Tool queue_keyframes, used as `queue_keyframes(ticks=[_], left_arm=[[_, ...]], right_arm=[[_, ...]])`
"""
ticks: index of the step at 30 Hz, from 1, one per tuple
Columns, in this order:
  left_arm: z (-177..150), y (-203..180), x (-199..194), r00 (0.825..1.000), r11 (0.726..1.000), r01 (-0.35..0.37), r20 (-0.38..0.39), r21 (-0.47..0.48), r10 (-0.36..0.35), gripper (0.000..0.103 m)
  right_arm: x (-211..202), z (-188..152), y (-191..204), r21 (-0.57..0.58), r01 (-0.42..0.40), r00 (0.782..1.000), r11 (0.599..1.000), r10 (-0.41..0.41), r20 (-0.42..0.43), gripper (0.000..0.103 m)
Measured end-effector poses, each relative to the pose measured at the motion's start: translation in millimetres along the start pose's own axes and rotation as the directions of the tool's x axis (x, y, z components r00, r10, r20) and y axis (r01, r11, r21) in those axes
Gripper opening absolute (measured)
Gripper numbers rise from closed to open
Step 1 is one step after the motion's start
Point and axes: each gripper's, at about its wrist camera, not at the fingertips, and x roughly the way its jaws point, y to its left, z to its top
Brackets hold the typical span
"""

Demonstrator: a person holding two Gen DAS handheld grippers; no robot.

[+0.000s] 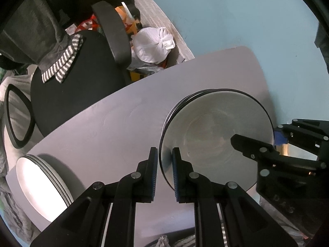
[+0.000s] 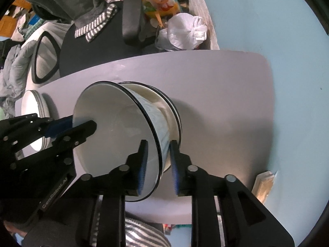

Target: Organize plates and bowls

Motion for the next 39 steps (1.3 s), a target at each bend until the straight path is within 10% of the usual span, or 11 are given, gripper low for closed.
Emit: queue_keyframes(ticks=[12, 26, 39], left_arm=[[-15, 3, -23, 0.998, 0.999, 0.009, 0.061, -0.035, -0.007, 0.022], [-44, 1, -71, 0.977, 0.999, -0.033, 0.208, -0.022, 0.036, 0.065], [-76, -3, -86, 0.969, 0.999, -0.034, 0.247, -0.006, 0.034, 0.073]], right_arm=[[-13, -3, -1, -0.015, 0.071, 0.997, 0.997, -0.071, 0.033, 0.032], [-41, -28, 8, 0.043, 0.062, 0.986, 0.997, -0.068, 0.153, 0.06], [-57, -64, 20, 0.052, 0.099, 0.969, 0.994, -0.108, 0.221, 0.063]])
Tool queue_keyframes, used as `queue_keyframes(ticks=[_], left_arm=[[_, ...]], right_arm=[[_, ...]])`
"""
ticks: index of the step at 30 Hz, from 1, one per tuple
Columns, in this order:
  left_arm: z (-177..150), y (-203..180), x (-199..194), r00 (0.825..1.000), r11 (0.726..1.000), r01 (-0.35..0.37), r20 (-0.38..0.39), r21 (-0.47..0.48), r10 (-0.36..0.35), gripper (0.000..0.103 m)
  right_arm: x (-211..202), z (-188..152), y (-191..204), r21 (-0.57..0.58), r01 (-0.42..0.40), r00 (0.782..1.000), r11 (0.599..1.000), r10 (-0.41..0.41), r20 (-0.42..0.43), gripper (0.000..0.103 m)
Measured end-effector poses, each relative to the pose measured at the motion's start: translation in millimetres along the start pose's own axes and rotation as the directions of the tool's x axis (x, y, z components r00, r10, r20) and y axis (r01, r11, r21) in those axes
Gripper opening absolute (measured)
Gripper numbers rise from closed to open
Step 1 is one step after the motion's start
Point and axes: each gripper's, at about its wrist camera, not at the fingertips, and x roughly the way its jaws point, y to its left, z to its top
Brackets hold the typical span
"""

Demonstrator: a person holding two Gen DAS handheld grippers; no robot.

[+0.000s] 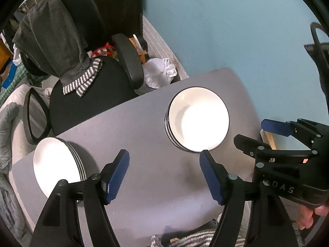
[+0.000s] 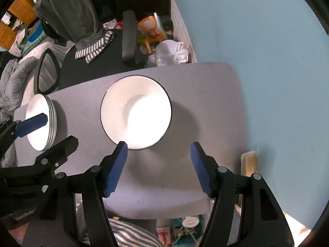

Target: Organize plates and bowls

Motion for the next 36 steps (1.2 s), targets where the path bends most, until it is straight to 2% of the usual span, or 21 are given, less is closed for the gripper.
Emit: queue_keyframes(ticks=[11, 19, 27, 36], left_arm=[[-20, 6, 2, 1.0, 0.999, 0.02, -0.021, -0.028, -0.021, 0.075], [-27, 9, 14, 0.998, 0.997, 0.044, -0.048, -0.066, -0.047, 0.075], [-9, 4, 25, 0.997, 0.996, 0.054, -0.046, -0.072, -0.057, 0.078], [14, 6, 56, 0.996, 0.995, 0.033, -0.079, -0.093, -0.041, 0.078]], right_arm=[[0, -35, -11, 0.041, -0.001, 1.0, 0.999, 0.001, 0.008, 0.063], [-3, -49, -25, 0.103, -0.078, 0.996, 0.992, 0.073, 0.049, 0.063], [9, -37, -32, 0.094, -0.086, 0.995, 0.992, 0.081, 0.051, 0.064], [45, -6, -38, 0.083, -0.101, 0.995, 0.991, 0.099, 0.027, 0.064]])
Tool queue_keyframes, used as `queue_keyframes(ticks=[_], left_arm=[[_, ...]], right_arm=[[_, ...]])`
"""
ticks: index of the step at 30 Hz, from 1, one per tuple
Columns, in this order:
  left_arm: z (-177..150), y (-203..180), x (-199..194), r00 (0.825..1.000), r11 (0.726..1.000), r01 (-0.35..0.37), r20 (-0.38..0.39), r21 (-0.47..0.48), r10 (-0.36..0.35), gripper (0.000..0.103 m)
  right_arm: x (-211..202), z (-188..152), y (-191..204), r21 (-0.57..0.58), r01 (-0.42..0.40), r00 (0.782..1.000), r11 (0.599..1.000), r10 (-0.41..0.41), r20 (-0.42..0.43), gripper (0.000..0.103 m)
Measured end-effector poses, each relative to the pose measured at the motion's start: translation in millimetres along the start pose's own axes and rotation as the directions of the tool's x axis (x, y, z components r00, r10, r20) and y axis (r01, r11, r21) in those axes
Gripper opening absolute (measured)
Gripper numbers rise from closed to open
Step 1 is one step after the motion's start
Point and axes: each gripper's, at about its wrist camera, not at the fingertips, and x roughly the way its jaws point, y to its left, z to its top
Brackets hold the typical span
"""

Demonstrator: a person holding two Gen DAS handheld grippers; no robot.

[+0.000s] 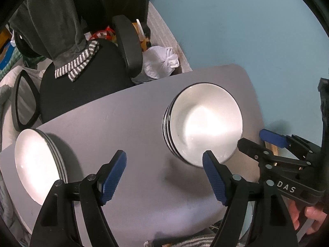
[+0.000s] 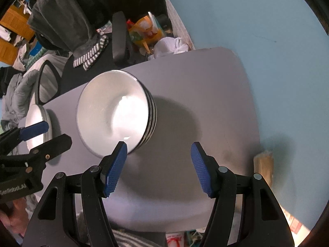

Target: Organize plates and bowls

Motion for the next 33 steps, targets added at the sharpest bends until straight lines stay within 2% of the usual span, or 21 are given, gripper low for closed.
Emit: queue_keyframes(ticks=[12, 19, 25, 27, 29, 33], left_arm=[[20, 11, 45, 0.997, 0.996, 0.028, -0.076, -0.088, -0.034, 0.078], [28, 13, 60, 0.995, 0.995, 0.013, -0.098, -0.096, -0.022, 0.078], [31, 20, 71, 0.992, 0.993, 0.005, -0.126, -0.118, -0.02, 0.078], [32, 22, 74, 0.991, 0.99, 0.017, -0.133, -0.14, -0.035, 0.075], [33, 24, 77, 0.988, 0.987, 0.027, -0.149, -0.161, -0.052, 0.065], [35, 21, 84, 0.977, 0.983, 0.064, -0.19, -0.173, -0.097, 0.058]], right_arm=[[41, 23, -6, 0.01, -0.047, 0.997, 0.999, 0.048, -0.06, 0.064], [57, 31, -12, 0.026, -0.053, 0.994, 0.998, 0.055, -0.09, 0.064], [63, 34, -18, 0.056, -0.103, 0.989, 0.993, 0.108, -0.104, 0.064], [64, 34, -18, 0.057, -0.115, 0.987, 0.992, 0.121, -0.107, 0.064], [65, 34, -20, 0.068, -0.129, 0.984, 0.989, 0.136, -0.114, 0.064], [67, 35, -20, 0.072, -0.146, 0.981, 0.987, 0.154, -0.119, 0.062]])
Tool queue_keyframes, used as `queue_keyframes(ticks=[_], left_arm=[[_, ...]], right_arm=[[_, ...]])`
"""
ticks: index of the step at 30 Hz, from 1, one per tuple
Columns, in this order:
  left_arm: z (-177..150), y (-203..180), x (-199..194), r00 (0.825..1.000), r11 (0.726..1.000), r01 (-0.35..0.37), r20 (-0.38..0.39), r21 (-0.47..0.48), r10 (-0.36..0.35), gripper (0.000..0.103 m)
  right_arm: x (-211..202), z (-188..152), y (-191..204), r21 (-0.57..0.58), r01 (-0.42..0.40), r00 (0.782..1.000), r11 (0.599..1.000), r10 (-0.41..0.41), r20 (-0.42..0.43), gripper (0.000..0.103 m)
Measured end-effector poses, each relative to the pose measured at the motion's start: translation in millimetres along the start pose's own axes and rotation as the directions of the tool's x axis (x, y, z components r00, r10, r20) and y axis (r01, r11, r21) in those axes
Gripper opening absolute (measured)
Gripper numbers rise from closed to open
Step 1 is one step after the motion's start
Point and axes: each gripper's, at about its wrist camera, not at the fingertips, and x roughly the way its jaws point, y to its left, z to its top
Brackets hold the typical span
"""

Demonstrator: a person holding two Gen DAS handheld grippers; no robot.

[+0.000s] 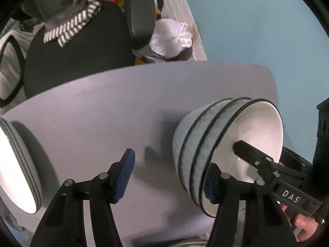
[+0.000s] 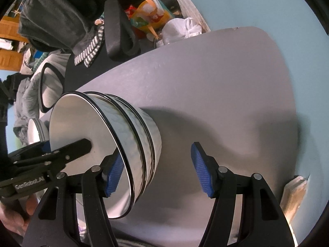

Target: Organize plates and bowls

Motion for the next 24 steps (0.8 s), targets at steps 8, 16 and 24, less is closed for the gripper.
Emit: queue_keyframes(ticks=[8, 16, 24], left_arm=[[0, -16, -3, 1.0, 0.998, -0.028, 0.002, 0.048, 0.028, 0.04], [-2, -22, -4, 1.0, 0.997, -0.018, 0.006, 0.069, 0.018, 0.025], [-2, -29, -4, 0.999, 0.995, -0.05, -0.001, 0.082, 0.05, 0.022]], right_arm=[[0, 1, 3, 0.029, -0.047, 0.999, 0.998, 0.048, -0.019, 0.037], [1, 0, 9, 0.042, -0.041, 0.999, 0.998, 0.042, -0.011, 0.031], [-1, -3, 13, 0.038, -0.01, 1.0, 0.999, 0.01, 0.002, 0.031]])
